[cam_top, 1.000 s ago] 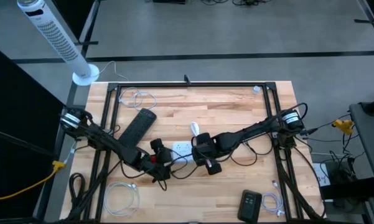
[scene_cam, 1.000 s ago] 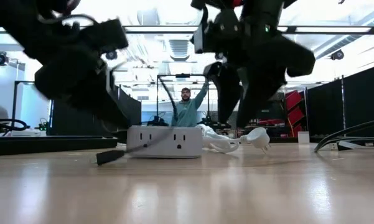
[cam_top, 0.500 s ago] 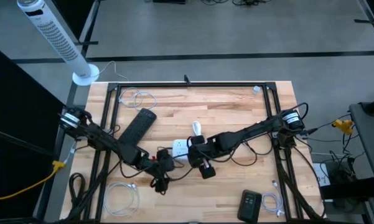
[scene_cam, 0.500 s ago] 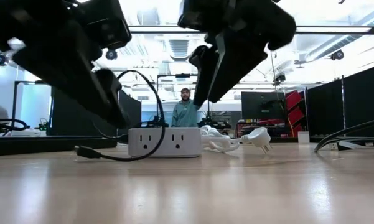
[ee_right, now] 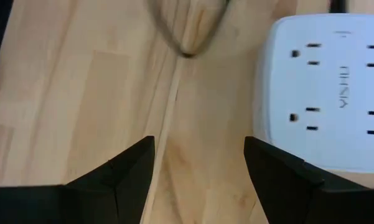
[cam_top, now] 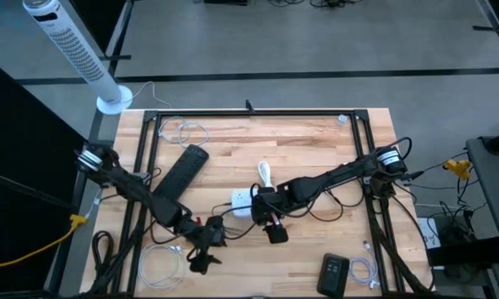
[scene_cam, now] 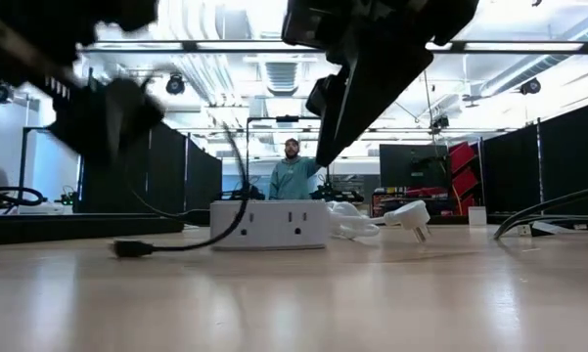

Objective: Insert USB
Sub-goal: Insert the left black charger cable into the white outlet extension

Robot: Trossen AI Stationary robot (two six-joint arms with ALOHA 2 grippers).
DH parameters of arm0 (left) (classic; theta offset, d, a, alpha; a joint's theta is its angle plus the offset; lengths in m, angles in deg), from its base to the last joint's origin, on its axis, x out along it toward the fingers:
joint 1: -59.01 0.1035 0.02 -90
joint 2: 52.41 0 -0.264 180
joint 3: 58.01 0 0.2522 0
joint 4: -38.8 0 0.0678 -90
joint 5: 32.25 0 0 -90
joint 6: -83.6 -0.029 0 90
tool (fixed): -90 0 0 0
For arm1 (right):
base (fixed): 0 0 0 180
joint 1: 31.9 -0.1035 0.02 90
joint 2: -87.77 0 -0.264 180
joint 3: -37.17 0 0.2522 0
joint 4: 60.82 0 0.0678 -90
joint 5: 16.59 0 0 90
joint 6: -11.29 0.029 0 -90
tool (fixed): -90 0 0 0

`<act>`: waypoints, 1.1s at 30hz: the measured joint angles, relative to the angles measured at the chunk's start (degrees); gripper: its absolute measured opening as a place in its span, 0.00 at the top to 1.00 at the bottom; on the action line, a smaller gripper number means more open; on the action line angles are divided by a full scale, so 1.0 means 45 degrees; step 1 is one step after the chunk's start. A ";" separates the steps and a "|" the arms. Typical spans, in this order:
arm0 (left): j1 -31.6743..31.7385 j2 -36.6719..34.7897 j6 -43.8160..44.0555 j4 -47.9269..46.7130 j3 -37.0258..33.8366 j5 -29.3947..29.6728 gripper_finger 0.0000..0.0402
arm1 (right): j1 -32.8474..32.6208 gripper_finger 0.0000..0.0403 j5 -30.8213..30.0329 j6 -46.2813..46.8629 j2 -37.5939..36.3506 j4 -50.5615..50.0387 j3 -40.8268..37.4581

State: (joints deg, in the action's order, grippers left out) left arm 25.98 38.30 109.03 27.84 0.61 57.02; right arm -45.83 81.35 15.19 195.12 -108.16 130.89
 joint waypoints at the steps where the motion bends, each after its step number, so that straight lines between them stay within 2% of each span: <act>1: -0.0058 -0.0121 -0.0238 0.0114 0.0000 0.0035 0.31 | -0.0023 0.43 0.0001 0.0000 0.0000 0.0014 -0.0018; 7: -0.0249 -0.0380 -0.1444 0.1598 -0.0065 0.0209 0.31 | -0.0247 0.47 0.0000 0.0003 0.0062 0.0851 -0.0075; 13: -0.0254 -0.0178 -0.0891 0.1592 -0.0302 0.0295 0.31 | -0.0943 0.50 0.0003 -0.0186 0.0165 0.2852 -0.0138; 18: -0.0221 -0.0141 -0.0754 0.1540 -0.0452 0.1237 0.31 | -0.1234 0.51 -0.0224 -0.0333 0.0167 0.3867 -0.0138; 22: -0.0220 -0.0376 -0.0672 0.1243 -0.0452 0.1691 0.31 | -0.1239 0.50 -0.1175 -0.0322 0.0170 0.3894 -0.0138; 25: -0.0234 -0.0831 -0.0514 0.0637 -0.0452 0.2906 0.31 | -0.1239 0.51 -0.1565 -0.0399 0.0170 0.3743 -0.0143; 28: -0.0232 -0.1275 -0.0165 -0.0369 -0.0452 0.4108 0.31 | -0.1234 0.51 -0.2741 -0.0754 0.0170 0.3299 -0.0143; 33: -0.0337 -0.2100 0.0332 -0.1296 -0.0452 0.5381 0.31 | -0.1205 0.50 -0.6338 -0.1097 0.0170 0.2042 -0.0153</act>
State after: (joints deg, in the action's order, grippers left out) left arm 24.46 28.85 110.53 22.01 -1.42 81.23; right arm -51.25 52.83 10.25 195.88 -98.97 130.20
